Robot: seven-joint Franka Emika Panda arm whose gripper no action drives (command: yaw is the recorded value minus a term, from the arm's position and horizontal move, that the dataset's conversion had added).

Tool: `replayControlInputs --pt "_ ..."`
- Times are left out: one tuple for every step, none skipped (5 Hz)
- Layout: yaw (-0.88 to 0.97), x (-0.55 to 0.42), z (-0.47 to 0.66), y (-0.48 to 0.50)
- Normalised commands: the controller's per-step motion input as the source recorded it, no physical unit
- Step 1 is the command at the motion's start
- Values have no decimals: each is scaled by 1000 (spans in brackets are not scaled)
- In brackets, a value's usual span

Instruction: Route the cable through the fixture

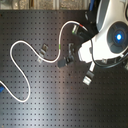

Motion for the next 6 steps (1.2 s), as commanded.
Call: replayControlInputs --pt "323 -33 62 -408" --pt "46 -164 22 -557" --pt "0 -146 -9 -621" --pt "0 83 -8 -460" --pt "0 86 186 13" --pt "63 -23 372 281"
